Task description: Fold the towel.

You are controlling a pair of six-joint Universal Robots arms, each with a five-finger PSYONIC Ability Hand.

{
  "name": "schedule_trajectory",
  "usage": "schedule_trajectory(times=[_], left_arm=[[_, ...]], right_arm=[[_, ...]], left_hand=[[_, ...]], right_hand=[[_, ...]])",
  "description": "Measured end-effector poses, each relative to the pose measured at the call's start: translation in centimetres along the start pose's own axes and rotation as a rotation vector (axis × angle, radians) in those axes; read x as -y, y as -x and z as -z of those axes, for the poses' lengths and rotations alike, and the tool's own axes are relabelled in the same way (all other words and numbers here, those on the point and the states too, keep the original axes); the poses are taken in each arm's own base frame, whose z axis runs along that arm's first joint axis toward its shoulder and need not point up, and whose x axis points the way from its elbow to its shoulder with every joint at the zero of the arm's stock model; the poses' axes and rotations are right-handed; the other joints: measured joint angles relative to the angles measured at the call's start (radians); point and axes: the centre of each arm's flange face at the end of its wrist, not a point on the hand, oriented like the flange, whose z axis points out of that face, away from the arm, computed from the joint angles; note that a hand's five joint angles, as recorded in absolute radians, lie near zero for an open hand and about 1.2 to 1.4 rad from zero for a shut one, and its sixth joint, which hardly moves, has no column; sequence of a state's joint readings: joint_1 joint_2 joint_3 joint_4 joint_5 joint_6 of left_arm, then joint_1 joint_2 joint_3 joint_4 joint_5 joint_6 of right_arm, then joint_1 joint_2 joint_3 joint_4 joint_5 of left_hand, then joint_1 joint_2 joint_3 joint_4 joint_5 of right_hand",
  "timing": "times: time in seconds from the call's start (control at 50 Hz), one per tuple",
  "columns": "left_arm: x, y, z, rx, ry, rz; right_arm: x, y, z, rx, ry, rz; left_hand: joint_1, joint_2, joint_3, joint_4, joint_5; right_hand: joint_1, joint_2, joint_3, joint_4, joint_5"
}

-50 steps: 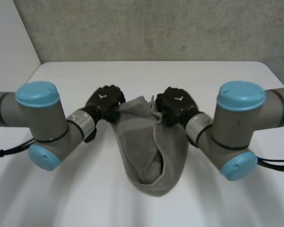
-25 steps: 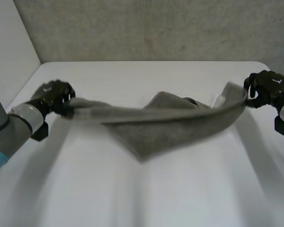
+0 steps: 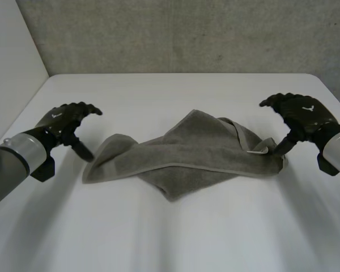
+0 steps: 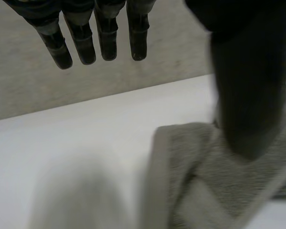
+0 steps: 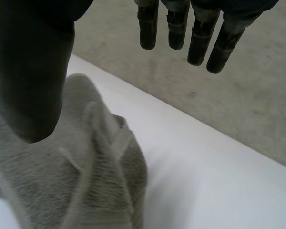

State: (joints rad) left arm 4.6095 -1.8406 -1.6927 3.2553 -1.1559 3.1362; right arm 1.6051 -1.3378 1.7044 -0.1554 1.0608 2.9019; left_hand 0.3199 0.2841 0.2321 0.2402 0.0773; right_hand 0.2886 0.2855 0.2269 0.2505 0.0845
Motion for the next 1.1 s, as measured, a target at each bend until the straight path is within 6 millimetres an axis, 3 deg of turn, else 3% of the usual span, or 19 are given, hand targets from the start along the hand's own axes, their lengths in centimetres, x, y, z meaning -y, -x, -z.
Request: schedule_trajectory(times=[0.16, 0.32, 0.5, 0.64, 0.84, 1.02, 1.1], left_arm=[[-1.8, -2.9, 2.0, -0.174, 0.020, -0.114], [-5.1, -3.9, 1.5, -0.177, 0.077, -0.351], [-8.0, -2.9, -1.3, -0.077, 0.169, -0.470], [-7.3, -2.5, -3.1, -0.054, 0.108, -0.488], [-6.2, -2.7, -4.6, -0.058, 0.043, -0.508], [-7.0, -2.9, -5.5, -0.073, 0.053, -0.508], [-7.1, -3.0, -5.8, -0.076, 0.051, -0.509]], right_arm=[[-1.2, 3.6, 1.8, 0.119, 0.064, 0.252], [-3.5, 5.1, 3.0, 0.191, 0.173, 0.432], [-5.4, 4.2, 1.5, 0.175, 0.215, 0.497], [-6.0, 2.9, -0.5, 0.131, 0.190, 0.581], [-5.9, 0.9, -3.1, 0.018, 0.178, 0.655], [-6.6, 0.8, -4.6, 0.017, 0.179, 0.585], [-6.7, 0.7, -4.9, 0.016, 0.175, 0.532]], left_hand=[[0.000, 0.000, 0.000, 0.000, 0.005], [0.003, 0.036, 0.000, 0.000, 0.080], [0.003, 0.039, 0.000, 0.000, 0.086], [0.003, 0.039, 0.000, 0.000, 0.087], [0.003, 0.039, 0.000, 0.000, 0.089], [0.006, 0.060, 0.000, 0.000, 0.105], [0.143, 0.190, 0.000, 0.000, 0.229]], right_hand=[[0.032, 0.004, 0.000, 0.000, 0.077], [0.033, 0.004, 0.000, 0.000, 0.082], [0.033, 0.004, 0.000, 0.000, 0.082], [0.074, 0.070, 0.000, 0.000, 0.124], [0.675, 0.676, 0.000, 0.000, 0.696], [0.726, 0.716, 0.000, 0.000, 0.750], [0.724, 0.716, 0.000, 0.000, 0.749]])
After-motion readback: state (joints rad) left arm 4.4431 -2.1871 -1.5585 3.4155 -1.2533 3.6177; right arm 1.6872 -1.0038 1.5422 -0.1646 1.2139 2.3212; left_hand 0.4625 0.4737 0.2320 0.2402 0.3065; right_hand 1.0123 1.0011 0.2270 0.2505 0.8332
